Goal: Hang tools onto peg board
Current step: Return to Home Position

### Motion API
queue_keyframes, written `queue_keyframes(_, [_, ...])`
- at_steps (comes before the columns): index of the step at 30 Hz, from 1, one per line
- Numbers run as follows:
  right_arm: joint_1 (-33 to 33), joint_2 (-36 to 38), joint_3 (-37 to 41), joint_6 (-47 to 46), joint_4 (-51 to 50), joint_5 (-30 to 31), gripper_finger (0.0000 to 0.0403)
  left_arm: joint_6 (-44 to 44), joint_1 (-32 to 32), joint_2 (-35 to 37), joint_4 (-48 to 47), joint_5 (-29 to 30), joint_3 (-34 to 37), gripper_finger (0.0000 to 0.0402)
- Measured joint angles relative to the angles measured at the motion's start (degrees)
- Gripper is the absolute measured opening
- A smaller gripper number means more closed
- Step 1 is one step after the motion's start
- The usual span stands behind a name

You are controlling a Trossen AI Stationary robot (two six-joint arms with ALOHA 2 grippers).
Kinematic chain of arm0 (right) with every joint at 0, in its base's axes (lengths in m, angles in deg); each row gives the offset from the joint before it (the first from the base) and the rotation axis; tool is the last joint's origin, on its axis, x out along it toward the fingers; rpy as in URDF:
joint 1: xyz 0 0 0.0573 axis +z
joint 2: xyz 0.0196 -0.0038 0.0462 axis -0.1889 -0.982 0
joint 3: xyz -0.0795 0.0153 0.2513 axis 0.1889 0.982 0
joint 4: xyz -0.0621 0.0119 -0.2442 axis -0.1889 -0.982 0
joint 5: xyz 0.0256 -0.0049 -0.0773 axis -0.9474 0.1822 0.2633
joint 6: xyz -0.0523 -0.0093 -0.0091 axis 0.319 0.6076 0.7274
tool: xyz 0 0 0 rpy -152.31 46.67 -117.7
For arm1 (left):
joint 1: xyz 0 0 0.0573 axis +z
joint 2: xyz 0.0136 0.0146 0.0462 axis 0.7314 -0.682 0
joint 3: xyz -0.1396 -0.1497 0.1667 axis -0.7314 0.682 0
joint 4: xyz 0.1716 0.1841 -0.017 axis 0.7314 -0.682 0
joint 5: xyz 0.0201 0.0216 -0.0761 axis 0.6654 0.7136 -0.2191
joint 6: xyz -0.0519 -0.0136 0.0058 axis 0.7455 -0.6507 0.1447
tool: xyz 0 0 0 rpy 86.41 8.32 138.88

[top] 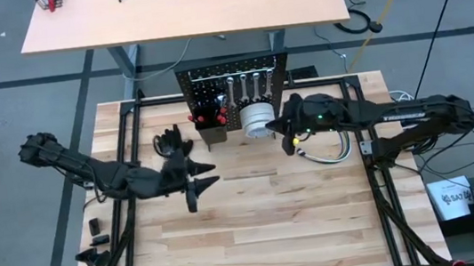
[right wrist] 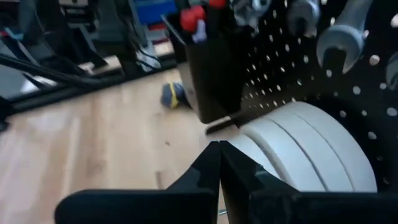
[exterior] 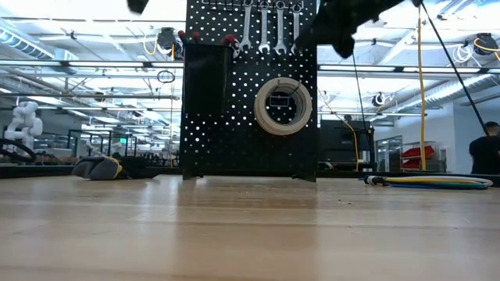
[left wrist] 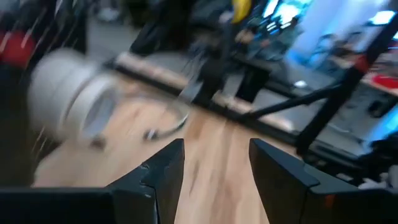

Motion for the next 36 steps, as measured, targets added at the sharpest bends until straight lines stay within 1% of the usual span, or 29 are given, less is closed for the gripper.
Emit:
queue_keyframes(2, [0.9, 1.8, 0.0, -1.0, -0.3, -0.1, 0.0001, -5.7, 0.4, 0.1, 3.0, -1.1, -1.4, 0.0183])
queue_keyframes(4, [2.1, 3.9, 0.0, -1.3, -0.9, -0.1, 0.0001, -10.8, 1.0, 0.8, 3.2, -1.1, -2.5, 0.0183])
queue_keyframes(6, [3.3, 5.7, 0.0, -1.3, -2.0, -0.1, 0.0001, -13.3, 2.1, 2.2, 2.9, -1.0, -2.8, 0.0183])
queue_keyframes(9, [4.8, 8.6, 0.0, -1.4, -4.8, -0.1, 0.0001, -14.4, 4.1, 6.1, -0.9, -1.0, -2.8, 0.0183])
queue_keyframes(15, [7.7, 13.7, 0.0, -4.8, -13.0, 0.5, 0.0001, -14.4, 7.1, 15.6, -12.8, -0.9, -2.8, 0.0183])
queue_keyframes(19, [10.7, 15.9, 0.1, -5.6, -16.3, 5.0, 0.0001, -14.3, 7.9, 20.8, -19.2, -0.8, -2.5, 0.0183])
queue_keyframes(22, [12.5, 17.4, 1.6, -5.6, -16.2, 7.6, 0.0001, -14.1, 7.9, 24.5, -21.8, -0.7, -0.5, 0.0183])
queue_keyframes(25, [13.4, 19.3, 4.3, -6.0, -14.7, 7.6, 0.0001, -12.4, 7.9, 27.9, -24.1, 0.0, 1.5, 0.0183])
queue_keyframes(29, [14.3, 22.7, 10.1, -6.7, -9.7, 7.2, 0.0001, -10.9, 7.9, 32.4, -24.0, 0.7, 5.1, 0.0183])
queue_keyframes(36, [14.7, 31.4, 20.2, -8.8, -2.7, 6.7, 0.0000, -6.2, 8.0, 39.8, -24.0, 1.6, 12.7, 0.0183])
